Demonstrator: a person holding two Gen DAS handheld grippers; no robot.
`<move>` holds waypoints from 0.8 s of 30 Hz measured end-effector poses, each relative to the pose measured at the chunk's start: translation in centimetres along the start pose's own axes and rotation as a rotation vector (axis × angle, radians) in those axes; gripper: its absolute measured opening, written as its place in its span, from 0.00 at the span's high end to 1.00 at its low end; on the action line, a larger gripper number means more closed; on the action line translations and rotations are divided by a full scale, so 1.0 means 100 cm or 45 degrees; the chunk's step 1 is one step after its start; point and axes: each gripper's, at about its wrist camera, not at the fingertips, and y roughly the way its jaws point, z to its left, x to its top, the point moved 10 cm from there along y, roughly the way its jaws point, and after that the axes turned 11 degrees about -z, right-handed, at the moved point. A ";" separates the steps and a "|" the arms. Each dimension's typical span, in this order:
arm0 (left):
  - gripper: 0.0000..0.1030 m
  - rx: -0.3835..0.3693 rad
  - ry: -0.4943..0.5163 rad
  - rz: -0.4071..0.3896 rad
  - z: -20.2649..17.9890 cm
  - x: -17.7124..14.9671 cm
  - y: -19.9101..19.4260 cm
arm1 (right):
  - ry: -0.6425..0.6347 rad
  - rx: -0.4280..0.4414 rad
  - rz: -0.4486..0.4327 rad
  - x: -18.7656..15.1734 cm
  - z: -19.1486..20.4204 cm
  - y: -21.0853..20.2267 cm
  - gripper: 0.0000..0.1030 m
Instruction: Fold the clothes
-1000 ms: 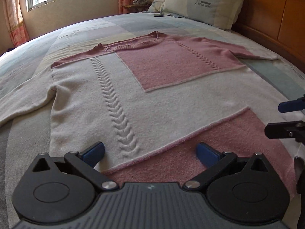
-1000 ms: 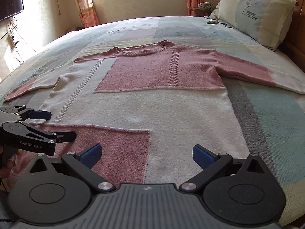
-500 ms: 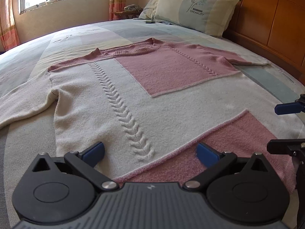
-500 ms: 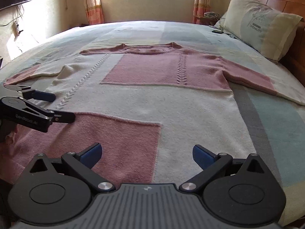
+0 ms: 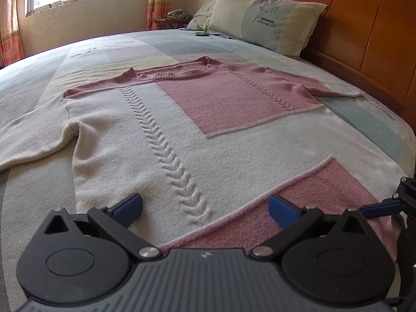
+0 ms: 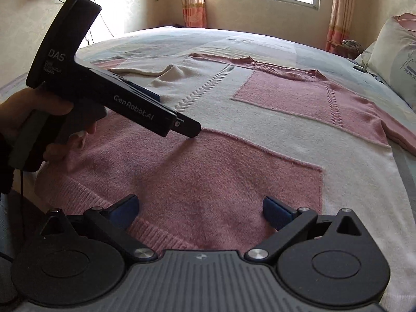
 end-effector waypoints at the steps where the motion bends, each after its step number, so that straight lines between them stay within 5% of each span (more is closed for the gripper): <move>1: 0.01 -0.017 -0.015 -0.005 -0.001 0.001 -0.001 | -0.008 0.001 0.015 -0.004 0.002 -0.007 0.00; 5: 0.01 -0.083 -0.058 -0.027 -0.008 0.002 -0.003 | -0.011 -0.034 0.016 0.001 0.003 -0.016 0.00; 9: 0.00 -0.022 0.014 0.008 -0.007 -0.005 0.001 | 0.060 -0.113 -0.045 0.020 -0.012 -0.003 0.00; 18: 0.01 -0.036 -0.032 -0.011 -0.004 -0.001 -0.002 | 0.124 -0.144 0.021 -0.014 -0.017 -0.022 0.00; 24: 0.00 -0.040 -0.056 -0.025 -0.002 0.002 -0.004 | 0.131 -0.143 -0.052 0.019 -0.013 -0.002 0.00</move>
